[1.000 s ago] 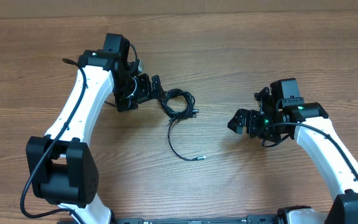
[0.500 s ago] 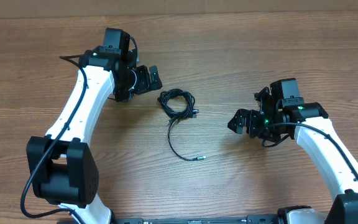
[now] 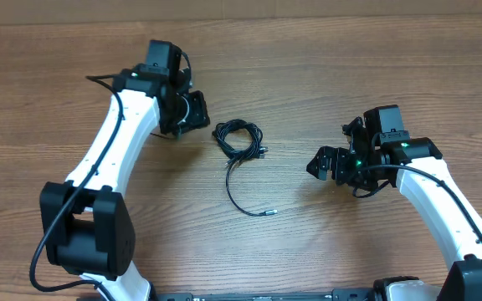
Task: Untangle cables
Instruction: 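Grasp the coil with the left gripper and lift it upward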
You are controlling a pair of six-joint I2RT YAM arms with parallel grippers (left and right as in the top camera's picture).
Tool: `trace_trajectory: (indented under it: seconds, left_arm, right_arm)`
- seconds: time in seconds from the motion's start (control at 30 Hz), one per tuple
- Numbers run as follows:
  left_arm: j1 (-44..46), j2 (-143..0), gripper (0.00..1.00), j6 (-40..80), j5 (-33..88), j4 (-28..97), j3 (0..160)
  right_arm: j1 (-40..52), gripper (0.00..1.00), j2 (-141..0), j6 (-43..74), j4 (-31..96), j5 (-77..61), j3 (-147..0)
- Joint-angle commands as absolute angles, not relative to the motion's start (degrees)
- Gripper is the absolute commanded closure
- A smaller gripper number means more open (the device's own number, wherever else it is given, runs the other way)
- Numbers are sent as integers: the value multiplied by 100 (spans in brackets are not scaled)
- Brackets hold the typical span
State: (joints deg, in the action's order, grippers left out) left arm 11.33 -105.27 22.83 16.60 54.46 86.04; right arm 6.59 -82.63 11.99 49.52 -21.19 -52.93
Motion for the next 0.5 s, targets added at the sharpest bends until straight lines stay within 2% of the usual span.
trace_trajectory:
  seconds: [0.0, 0.1, 0.2, 0.23, 0.33, 0.47]
  left_arm:
    - [1396, -10578, 64, 2427, 1586, 5273, 8243]
    - [1643, -10578, 64, 2493, 1341, 4880, 7843]
    - [1813, -10578, 56, 2812, 891, 4421, 7511]
    - [1846, -10578, 56, 2908, 803, 4294, 7437]
    - [1916, -10580, 69, 3199, 722, 4018, 7249]
    - [2018, -10586, 69, 3398, 576, 3284, 6862]
  right_arm:
    - [674, 0, -8276, 1201, 4939, -2154, -5398]
    - [674, 0, -8276, 1201, 4939, -2154, -5398]
    - [674, 0, -8276, 1201, 4939, -2154, -5398]
    - [674, 0, -8276, 1201, 4939, -2154, -5398]
    - [674, 0, -8276, 1201, 4939, -2154, -5398]
    - [674, 0, -8276, 1201, 4939, -2154, -5398]
